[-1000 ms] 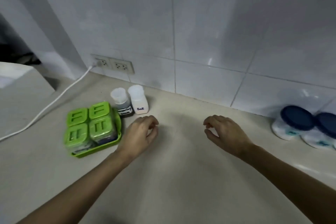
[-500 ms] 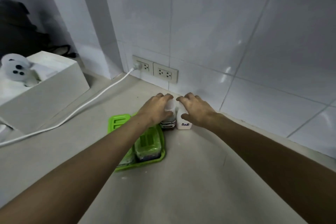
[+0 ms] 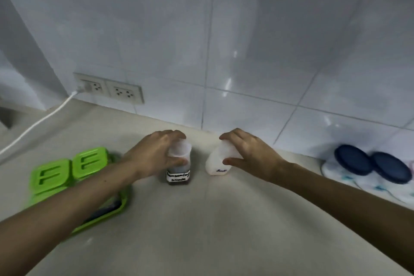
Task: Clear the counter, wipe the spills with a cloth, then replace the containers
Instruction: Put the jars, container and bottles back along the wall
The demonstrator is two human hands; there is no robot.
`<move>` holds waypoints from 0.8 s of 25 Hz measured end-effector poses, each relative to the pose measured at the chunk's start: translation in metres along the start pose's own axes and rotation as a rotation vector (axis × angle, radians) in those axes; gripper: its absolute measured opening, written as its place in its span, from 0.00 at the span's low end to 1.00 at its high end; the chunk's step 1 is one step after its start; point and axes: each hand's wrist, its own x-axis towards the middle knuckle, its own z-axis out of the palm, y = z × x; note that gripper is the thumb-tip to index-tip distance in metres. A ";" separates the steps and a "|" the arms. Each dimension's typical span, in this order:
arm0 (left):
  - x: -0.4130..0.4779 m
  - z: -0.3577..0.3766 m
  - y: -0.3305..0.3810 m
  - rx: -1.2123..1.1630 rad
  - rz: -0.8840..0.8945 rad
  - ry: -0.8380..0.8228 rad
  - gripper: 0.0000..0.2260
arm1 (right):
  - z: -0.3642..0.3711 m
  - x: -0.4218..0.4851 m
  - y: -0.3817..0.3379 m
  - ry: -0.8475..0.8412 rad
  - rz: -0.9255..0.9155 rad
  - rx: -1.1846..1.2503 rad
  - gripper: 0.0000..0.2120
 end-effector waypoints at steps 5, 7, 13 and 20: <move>0.062 0.043 0.105 -0.111 0.082 -0.065 0.23 | -0.044 -0.069 0.100 0.034 0.257 -0.051 0.26; 0.086 0.059 0.138 -0.118 0.121 -0.047 0.22 | -0.055 -0.075 0.131 0.037 0.323 -0.065 0.27; 0.157 0.100 0.216 -0.134 0.148 0.002 0.20 | -0.066 -0.093 0.193 0.009 0.377 -0.149 0.28; 0.180 0.135 0.249 -0.081 0.158 0.012 0.21 | -0.058 -0.111 0.205 0.173 0.349 -0.181 0.26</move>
